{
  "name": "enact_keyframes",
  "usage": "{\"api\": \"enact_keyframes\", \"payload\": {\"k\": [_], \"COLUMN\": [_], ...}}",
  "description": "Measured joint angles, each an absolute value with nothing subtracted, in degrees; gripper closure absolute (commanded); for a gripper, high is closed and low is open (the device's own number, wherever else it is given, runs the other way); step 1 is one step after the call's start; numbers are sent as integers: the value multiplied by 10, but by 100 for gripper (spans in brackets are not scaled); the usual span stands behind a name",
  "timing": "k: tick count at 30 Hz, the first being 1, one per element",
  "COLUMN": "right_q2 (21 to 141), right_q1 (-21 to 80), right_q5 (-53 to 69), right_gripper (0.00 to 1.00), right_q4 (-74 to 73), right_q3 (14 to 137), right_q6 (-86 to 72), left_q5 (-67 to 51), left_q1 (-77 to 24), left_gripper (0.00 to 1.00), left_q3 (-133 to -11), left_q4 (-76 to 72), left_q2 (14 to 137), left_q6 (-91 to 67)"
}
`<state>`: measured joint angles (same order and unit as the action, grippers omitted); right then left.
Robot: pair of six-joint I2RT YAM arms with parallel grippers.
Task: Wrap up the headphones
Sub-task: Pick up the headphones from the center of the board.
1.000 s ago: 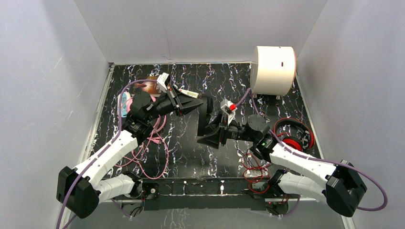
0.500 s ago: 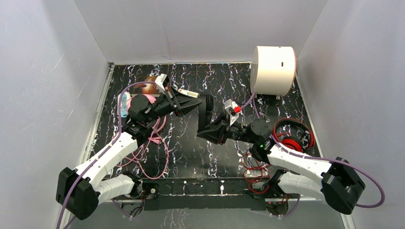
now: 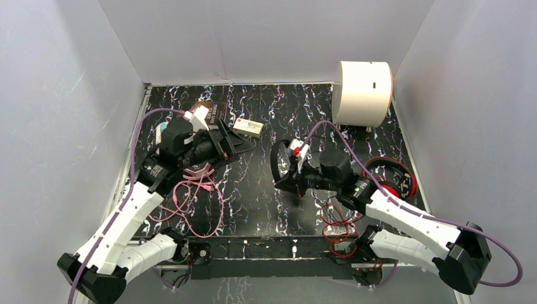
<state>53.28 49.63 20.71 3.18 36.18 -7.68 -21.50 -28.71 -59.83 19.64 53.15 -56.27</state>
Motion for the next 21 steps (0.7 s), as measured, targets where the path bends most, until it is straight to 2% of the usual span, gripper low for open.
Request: {"api": "enact_keyframes", "payload": {"k": [3,5,9,17,21], "right_q2": [568,595,608,607,606], "right_q1": [496,496,496,493,495], "right_q5": [200,204,216,222,222], "right_gripper": [100,100,100,100,100], "right_q4": [-37,-63,-69,-76,-75], "right_q3": [391,408,416,417,418], "right_q6": [-44,-38,-39,-42,-41], "left_q5": [-176,-123,-59,0,26], "left_q1": [-318,-392,-493,-527,-529], "left_gripper": [11,13,26,53,52], "left_q3": [-575,-575,-604,-611,-621], "left_q4": [243,254,254,223,219], "left_q2": [554,582,655,736,757], "left_q6": [-553,-550,-545,-539,-536]}}
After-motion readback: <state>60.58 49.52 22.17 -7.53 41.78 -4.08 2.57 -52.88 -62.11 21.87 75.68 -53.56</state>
